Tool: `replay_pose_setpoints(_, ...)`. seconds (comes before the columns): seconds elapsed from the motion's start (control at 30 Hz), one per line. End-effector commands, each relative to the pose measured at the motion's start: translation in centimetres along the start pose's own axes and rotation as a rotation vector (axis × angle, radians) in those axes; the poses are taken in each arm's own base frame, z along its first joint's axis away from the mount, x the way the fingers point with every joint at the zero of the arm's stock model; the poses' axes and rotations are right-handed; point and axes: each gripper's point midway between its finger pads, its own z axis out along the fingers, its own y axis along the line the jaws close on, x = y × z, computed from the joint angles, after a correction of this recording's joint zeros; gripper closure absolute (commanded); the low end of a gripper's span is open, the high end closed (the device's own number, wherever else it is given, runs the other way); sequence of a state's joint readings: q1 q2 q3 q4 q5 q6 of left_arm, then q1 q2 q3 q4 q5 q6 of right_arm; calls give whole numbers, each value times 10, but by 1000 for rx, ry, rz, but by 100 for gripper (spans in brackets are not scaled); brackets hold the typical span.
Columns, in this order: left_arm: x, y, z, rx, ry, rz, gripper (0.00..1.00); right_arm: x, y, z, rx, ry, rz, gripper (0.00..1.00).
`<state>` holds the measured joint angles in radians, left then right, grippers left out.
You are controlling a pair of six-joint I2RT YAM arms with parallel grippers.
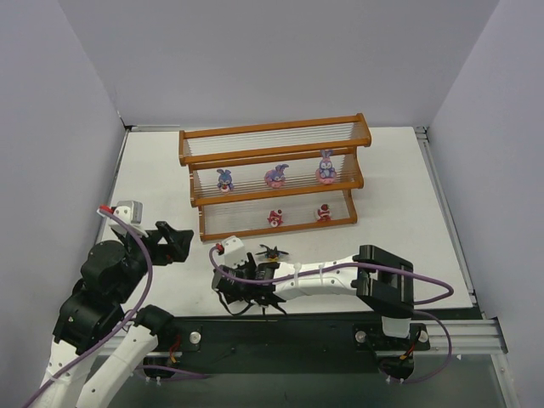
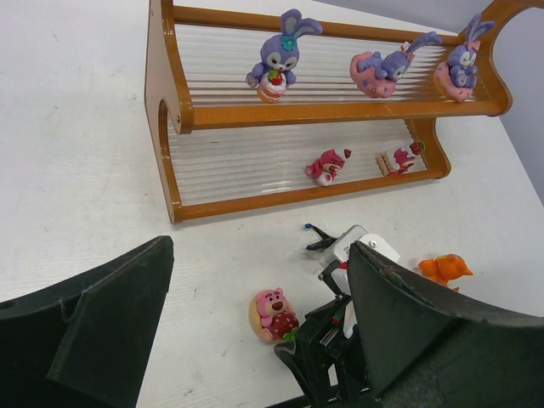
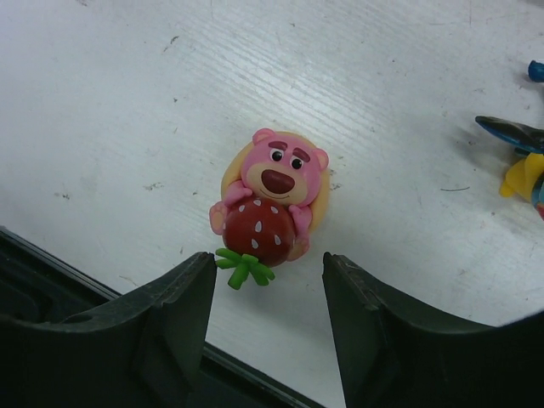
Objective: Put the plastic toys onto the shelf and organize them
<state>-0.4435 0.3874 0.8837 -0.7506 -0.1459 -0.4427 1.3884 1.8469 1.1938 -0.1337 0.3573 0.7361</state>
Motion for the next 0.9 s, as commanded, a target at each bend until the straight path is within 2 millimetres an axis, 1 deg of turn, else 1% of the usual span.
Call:
replay_pose_setpoints(0.0, -8, -5, -6, 19, -22, -15, 7, -19, 0, -2, 44, -54, 9, 48)
replay_pose_setpoints(0.2, -9, -4, -7, 17, -28, -15, 7, -22, 1, 1, 47, -64, -12, 53)
replay_pose_setpoints(0.23, -9, -4, -8, 16, -30, -16, 7, -22, 2, 1, 41, -60, -13, 56)
replay_pose_setpoints(0.3, -8, -2, -7, 10, -28, -15, 7, -20, 3, 3, 41, -52, -19, 60)
replay_pose_setpoints(0.33, -8, -3, -7, 12, -29, -17, 7, -20, 2, 4, 40, -48, -18, 65)
replay_pose_setpoints(0.5, -8, -2, -6, 6, -30, -20, 7, -18, 1, 5, 35, -37, -20, 78)
replay_pose_setpoints(0.53, -7, -1, -6, 6, -29, -19, 7, -19, 1, 4, 35, -37, -17, 86)
replay_pose_setpoints(0.57, -7, -1, -6, 4, -29, -21, 7, -20, 0, 4, 35, -37, -19, 90)
replay_pose_setpoints(0.67, -7, -1, -5, 1, -31, -21, 7, -31, -1, -4, 35, -69, -16, 100)
replay_pose_setpoints(0.73, -7, 0, -5, -2, -31, -22, 7, -41, -4, -10, 46, -100, -12, 100)
replay_pose_setpoints(0.8, -7, 1, -5, -6, -33, -21, 7, -55, -7, -18, 48, -135, 6, 100)
replay_pose_setpoints(0.87, -9, 2, -6, -12, -39, -22, 7, -74, -12, -27, 51, -173, 31, 100)
